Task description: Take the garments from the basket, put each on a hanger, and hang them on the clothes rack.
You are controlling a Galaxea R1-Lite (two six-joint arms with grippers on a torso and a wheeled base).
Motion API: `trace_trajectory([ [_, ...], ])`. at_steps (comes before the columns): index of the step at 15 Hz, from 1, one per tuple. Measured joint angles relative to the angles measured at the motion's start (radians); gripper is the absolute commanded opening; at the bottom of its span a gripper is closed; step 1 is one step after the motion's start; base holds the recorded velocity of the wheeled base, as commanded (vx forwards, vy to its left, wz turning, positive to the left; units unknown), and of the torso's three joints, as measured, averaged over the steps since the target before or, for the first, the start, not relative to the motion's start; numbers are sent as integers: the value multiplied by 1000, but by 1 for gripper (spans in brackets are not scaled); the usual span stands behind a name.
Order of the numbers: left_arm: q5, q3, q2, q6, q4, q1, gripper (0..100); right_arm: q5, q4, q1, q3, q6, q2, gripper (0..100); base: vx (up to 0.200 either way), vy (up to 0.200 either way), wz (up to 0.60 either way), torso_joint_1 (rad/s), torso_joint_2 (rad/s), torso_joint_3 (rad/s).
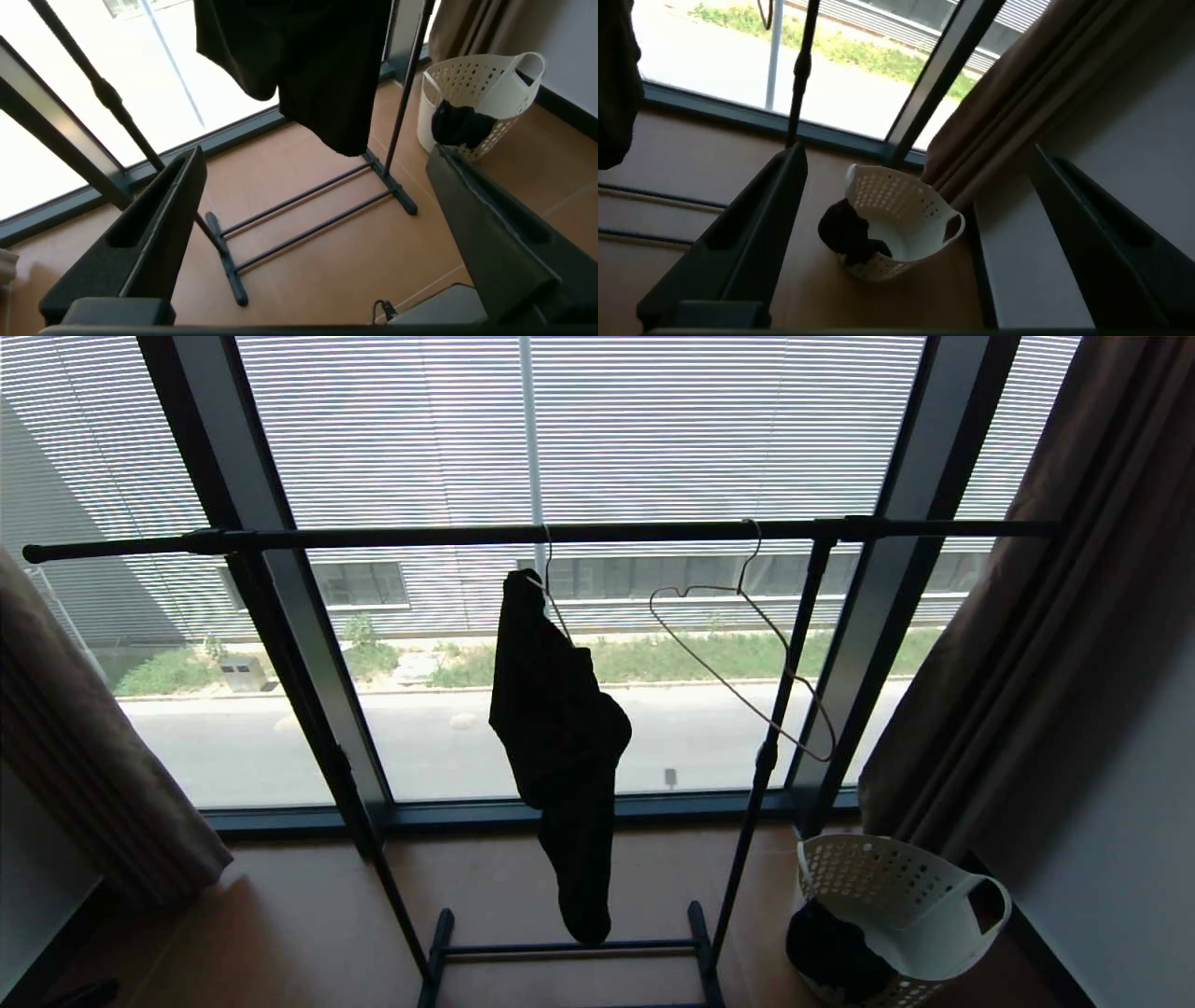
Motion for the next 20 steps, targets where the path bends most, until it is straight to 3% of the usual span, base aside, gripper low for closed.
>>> trace_trajectory([
  [2,4,41,-159,-4,96,2,100,26,18,-94,90,72,-150,100,0,0,0,0,0,0],
  [6,75,79,-332,-74,175,7,100,277,30,-170,251,197,-339,100,0,0,0,0,0,0],
  [7,76,81,-347,-75,176,7,100,305,30,-181,264,221,-369,100,0,0,0,0,0,0],
  [10,76,83,-367,-73,176,8,100,306,29,-191,276,273,-409,100,0,-133,0,2,2,0],
  [16,76,84,-375,-73,177,8,100,305,24,-193,279,267,-425,100,0,-200,0,8,-1,4],
  [20,75,84,-375,-72,178,8,100,305,24,-193,281,269,-425,100,150,0,0,-1,2,2],
])
